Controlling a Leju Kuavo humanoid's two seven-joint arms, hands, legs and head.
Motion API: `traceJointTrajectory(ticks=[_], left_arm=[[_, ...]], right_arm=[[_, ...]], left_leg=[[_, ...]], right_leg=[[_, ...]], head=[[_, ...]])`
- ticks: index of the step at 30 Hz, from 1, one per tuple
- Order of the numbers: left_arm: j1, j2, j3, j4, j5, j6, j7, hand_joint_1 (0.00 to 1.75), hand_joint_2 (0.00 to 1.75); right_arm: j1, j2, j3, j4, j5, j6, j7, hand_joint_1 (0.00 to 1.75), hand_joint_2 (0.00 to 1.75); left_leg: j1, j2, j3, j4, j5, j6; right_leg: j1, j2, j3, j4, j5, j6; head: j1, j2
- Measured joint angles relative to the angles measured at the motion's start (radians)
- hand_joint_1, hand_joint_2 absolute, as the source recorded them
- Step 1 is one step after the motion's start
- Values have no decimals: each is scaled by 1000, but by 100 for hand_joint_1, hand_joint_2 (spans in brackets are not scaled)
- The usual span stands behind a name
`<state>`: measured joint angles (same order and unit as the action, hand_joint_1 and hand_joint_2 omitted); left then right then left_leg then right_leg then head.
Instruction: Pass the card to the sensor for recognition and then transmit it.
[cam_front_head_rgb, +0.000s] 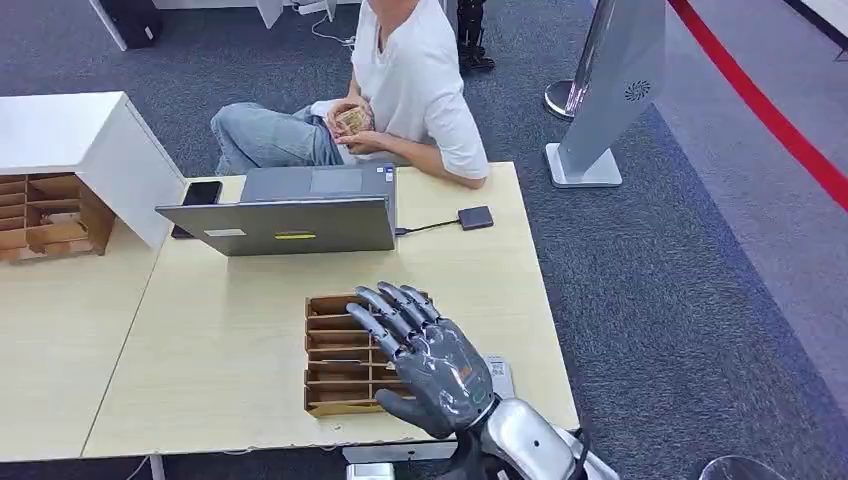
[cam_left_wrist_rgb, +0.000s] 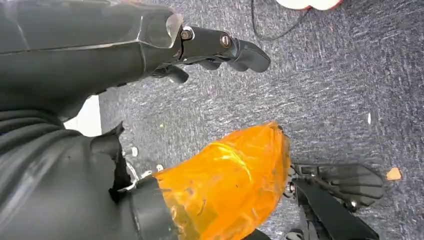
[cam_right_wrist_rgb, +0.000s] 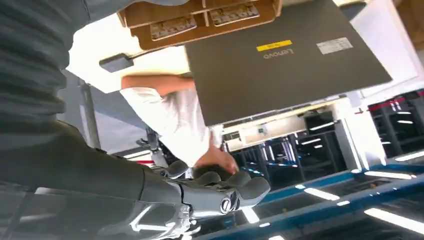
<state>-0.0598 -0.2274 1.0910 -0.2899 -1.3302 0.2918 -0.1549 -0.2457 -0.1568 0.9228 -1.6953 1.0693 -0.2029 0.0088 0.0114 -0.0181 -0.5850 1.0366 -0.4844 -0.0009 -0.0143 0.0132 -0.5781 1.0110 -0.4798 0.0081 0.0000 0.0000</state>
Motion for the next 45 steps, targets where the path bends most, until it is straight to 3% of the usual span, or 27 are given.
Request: traceJointTrajectory(ticks=[16,45], left_arm=[[-33,1,-38,8,-18,-5,35,0,0],[-37,1,-63,8,-14,-4,35,0,0]], right_arm=[[-11,24,5,130,52,28,71,0,175],[-29,39,42,182,42,56,73,5,175]], left_leg=[[0,0,0,0,0,0],[0,0,0,0,0,0]], right_leg=[[0,0,0,0,0,0],[0,0,0,0,0,0]], head=[[0,0],[0,0]])
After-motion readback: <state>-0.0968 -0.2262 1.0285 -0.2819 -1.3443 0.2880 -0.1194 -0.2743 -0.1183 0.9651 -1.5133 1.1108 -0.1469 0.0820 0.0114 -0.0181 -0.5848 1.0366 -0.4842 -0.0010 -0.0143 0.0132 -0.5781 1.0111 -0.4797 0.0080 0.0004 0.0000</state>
